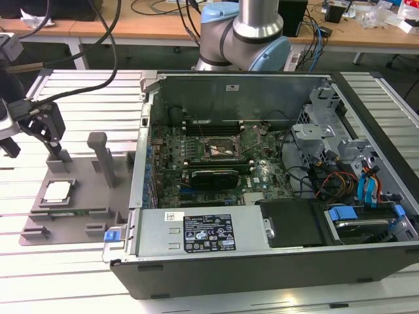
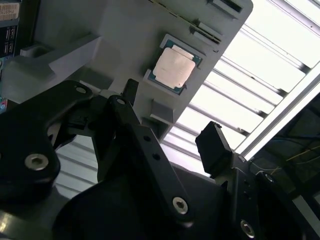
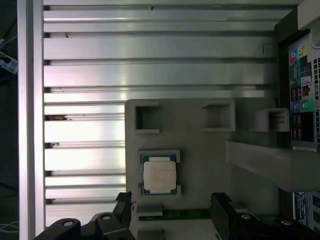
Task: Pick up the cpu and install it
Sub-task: 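Pick up the cpu and move it towards the insertion slot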
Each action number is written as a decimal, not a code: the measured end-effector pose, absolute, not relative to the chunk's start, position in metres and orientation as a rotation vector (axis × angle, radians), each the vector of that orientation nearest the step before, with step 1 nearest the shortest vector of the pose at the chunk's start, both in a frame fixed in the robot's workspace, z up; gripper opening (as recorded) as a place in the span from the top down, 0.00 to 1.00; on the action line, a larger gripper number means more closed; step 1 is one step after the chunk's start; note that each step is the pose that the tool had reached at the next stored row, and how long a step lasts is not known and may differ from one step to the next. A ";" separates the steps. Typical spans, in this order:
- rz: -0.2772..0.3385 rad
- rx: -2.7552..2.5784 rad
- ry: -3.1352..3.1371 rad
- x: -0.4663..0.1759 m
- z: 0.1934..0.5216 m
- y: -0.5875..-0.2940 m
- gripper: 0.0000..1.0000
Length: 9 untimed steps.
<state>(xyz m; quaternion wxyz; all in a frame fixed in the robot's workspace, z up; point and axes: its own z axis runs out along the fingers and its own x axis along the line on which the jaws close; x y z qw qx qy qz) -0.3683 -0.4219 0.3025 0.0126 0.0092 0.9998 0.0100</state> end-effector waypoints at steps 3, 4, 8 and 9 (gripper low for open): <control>0.031 0.029 3.116 -0.368 0.301 -0.422 0.26; 0.031 0.029 3.116 -0.368 0.300 -0.422 0.26; 0.031 0.029 3.116 -0.368 0.296 -0.422 0.26; 0.031 0.028 3.116 -0.368 0.295 -0.422 0.26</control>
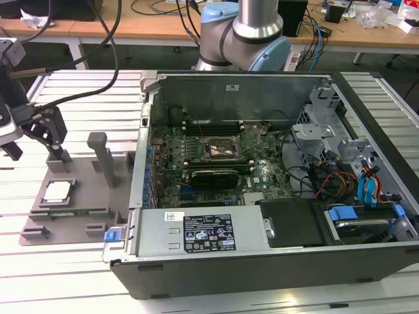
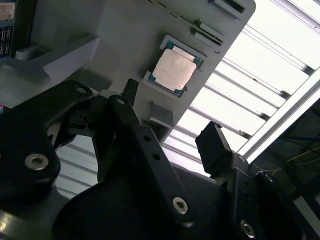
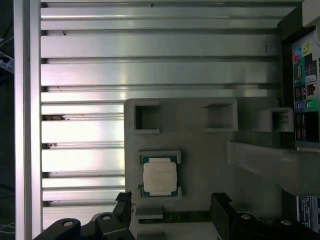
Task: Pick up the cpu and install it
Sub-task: 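Pick up the cpu and move it towards the insertion slot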
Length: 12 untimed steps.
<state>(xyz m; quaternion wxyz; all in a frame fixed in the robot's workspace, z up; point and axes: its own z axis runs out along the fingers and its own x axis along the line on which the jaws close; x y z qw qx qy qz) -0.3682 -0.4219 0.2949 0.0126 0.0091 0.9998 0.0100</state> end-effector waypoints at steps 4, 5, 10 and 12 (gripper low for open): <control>0.031 0.029 3.116 -0.368 0.291 -0.422 0.26; 0.031 0.029 3.116 -0.368 0.290 -0.422 0.26; 0.031 0.029 3.116 -0.368 0.284 -0.422 0.26; 0.031 0.029 3.116 -0.368 0.282 -0.422 0.26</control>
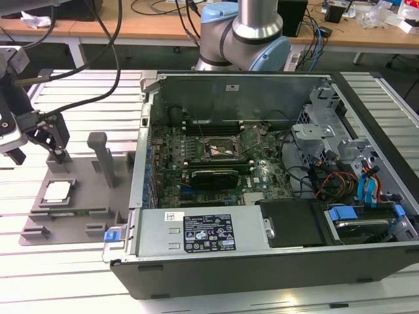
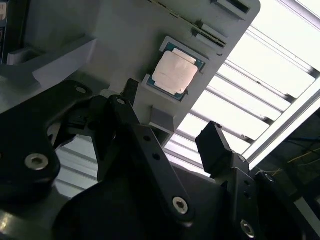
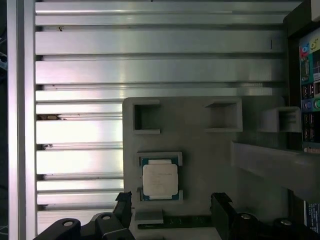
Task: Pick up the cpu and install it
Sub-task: 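Pick up the cpu and move it towards the insertion slot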
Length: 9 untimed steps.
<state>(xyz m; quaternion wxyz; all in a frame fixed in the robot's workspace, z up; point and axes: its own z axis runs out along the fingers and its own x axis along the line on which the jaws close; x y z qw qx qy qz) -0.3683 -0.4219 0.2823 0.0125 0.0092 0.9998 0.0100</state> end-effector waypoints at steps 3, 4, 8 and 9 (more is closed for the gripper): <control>0.031 0.029 3.116 -0.368 0.279 -0.422 0.26; 0.031 0.029 3.116 -0.368 0.277 -0.422 0.26; 0.031 0.029 3.116 -0.368 0.273 -0.422 0.26; 0.031 0.029 3.116 -0.368 0.272 -0.422 0.26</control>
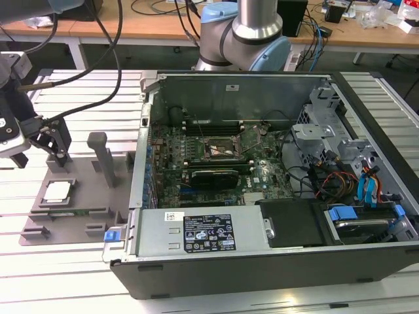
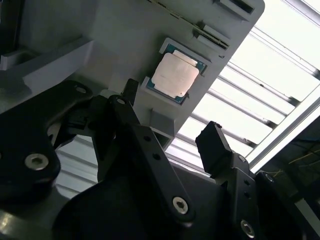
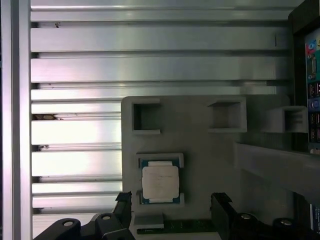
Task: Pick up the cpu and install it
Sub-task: 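Pick up the cpu and move it towards the insertion slot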
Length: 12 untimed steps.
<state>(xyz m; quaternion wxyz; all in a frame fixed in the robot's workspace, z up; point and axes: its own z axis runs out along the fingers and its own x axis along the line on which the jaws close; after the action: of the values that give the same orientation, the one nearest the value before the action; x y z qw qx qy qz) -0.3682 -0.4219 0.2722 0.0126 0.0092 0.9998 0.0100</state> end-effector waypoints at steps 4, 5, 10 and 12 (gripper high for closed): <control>0.031 0.029 3.116 -0.368 0.268 -0.422 0.26; 0.031 0.029 3.116 -0.368 0.267 -0.422 0.26; 0.031 0.029 3.116 -0.368 0.262 -0.422 0.26; 0.031 0.029 3.116 -0.368 0.259 -0.422 0.26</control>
<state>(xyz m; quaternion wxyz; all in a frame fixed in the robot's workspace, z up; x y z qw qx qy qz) -0.3682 -0.4219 0.2594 0.0126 0.0092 0.9998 0.0100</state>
